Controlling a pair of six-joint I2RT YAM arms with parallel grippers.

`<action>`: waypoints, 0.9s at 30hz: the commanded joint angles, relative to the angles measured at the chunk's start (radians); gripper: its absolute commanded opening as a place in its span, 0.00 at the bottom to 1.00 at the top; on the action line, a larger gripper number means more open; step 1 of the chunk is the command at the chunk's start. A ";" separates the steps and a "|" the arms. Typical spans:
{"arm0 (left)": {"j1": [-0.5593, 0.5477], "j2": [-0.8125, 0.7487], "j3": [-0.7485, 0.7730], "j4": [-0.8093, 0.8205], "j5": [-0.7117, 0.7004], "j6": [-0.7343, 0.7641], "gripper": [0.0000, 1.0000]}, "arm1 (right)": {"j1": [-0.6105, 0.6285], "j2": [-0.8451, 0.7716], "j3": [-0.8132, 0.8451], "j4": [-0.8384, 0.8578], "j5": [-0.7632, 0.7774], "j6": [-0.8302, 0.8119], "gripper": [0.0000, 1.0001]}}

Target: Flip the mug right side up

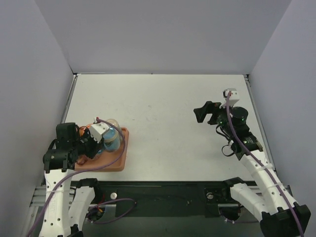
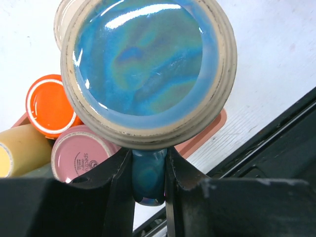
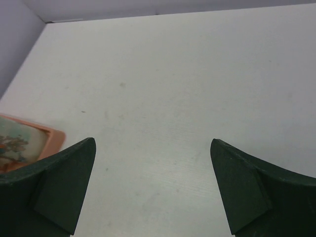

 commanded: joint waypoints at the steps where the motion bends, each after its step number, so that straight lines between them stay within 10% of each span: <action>1: -0.007 0.003 0.140 0.214 0.158 -0.173 0.00 | 0.167 0.069 0.171 -0.072 0.018 0.165 0.94; 5: -0.012 0.024 0.224 0.388 0.266 -0.362 0.00 | 0.314 0.180 0.361 -0.155 0.003 0.324 0.94; 12: -0.039 0.103 0.289 0.796 0.438 -0.913 0.00 | 0.390 0.326 0.429 0.221 -0.097 0.703 1.00; 27: -0.173 0.167 0.340 1.078 0.473 -1.202 0.00 | 0.597 0.510 0.629 0.521 -0.075 0.797 0.75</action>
